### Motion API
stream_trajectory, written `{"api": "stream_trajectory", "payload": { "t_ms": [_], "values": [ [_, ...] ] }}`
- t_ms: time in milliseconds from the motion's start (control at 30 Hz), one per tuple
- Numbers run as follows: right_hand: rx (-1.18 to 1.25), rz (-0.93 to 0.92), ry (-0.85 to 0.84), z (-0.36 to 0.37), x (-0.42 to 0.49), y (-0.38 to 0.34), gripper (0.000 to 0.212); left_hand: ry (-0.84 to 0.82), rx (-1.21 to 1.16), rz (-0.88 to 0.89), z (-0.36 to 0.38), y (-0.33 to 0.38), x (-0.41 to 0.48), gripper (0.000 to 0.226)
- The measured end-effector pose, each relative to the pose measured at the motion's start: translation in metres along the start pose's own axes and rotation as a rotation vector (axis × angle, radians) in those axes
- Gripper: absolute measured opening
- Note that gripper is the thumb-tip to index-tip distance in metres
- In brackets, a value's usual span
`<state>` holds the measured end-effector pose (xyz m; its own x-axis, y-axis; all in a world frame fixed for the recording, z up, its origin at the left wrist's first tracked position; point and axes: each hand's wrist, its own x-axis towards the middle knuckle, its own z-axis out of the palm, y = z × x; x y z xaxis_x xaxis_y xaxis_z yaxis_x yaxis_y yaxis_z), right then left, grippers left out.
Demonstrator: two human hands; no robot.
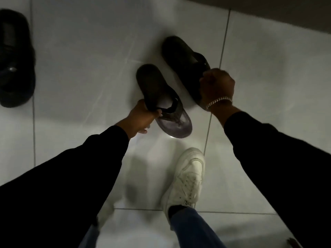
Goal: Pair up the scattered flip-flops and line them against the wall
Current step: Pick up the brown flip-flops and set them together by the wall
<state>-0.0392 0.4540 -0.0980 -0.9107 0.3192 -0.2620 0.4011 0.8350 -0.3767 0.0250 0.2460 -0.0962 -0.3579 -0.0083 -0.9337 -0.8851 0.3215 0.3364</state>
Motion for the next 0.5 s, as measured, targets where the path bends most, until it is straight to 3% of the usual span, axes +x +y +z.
{"api": "stream_trajectory", "payload": {
  "t_ms": [67, 200, 500],
  "values": [
    [0.015, -0.028, -0.071, 0.005, 0.016, 0.008, 0.037, 0.105, -0.034, 0.007, 0.011, 0.000, 0.001, 0.061],
    [-0.004, -0.004, -0.385, 0.010, 0.037, 0.019, 0.075, 0.270, -0.126, 0.079, 0.027, 0.000, 0.013, 0.067],
    [0.046, 0.093, -0.300, 0.013, 0.021, 0.073, 0.062, 0.443, -0.121, 0.199, 0.050, 0.019, 0.026, 0.051]
  ]
}}
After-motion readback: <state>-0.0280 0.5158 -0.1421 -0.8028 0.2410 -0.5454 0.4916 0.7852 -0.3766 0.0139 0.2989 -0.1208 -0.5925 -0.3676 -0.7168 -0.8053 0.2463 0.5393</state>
